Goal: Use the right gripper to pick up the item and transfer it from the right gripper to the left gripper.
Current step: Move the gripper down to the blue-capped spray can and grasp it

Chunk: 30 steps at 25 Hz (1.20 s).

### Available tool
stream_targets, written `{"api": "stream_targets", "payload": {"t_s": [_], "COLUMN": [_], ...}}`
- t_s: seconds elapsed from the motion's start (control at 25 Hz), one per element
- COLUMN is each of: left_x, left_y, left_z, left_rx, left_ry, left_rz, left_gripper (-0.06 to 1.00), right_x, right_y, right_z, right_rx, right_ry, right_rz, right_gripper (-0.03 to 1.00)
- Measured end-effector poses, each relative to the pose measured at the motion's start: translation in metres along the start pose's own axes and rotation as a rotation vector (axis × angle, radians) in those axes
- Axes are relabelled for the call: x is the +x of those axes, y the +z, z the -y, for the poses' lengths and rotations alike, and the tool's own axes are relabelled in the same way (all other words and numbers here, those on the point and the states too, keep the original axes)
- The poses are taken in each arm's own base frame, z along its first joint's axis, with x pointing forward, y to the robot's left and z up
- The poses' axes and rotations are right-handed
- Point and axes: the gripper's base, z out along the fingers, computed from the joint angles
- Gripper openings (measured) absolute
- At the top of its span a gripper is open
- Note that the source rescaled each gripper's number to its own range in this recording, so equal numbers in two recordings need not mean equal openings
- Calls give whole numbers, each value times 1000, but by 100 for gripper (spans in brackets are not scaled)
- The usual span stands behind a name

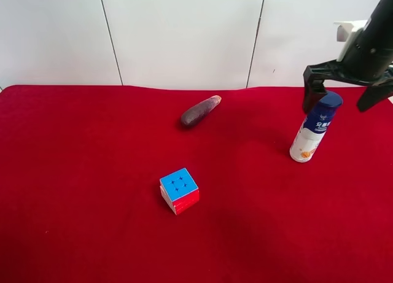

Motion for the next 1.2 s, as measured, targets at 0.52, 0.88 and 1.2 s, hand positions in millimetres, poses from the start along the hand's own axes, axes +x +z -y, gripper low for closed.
{"api": "stream_targets", "payload": {"t_s": [0.52, 0.88, 1.2], "left_x": [0, 0, 0], "left_y": [0, 0, 0], "left_z": [0, 0, 0], "left_rx": [0, 0, 0], "left_ry": [0, 0, 0], "left_rz": [0, 0, 0], "left_gripper": [100, 100, 100], "right_x": [-16, -17, -17], "right_y": [38, 47, 47], "right_z": [0, -1, -1], "right_rx": [0, -10, -9], "right_ry": [-1, 6, 7], "right_rz": [12, -9, -8], "right_gripper": [100, 86, 0]}}
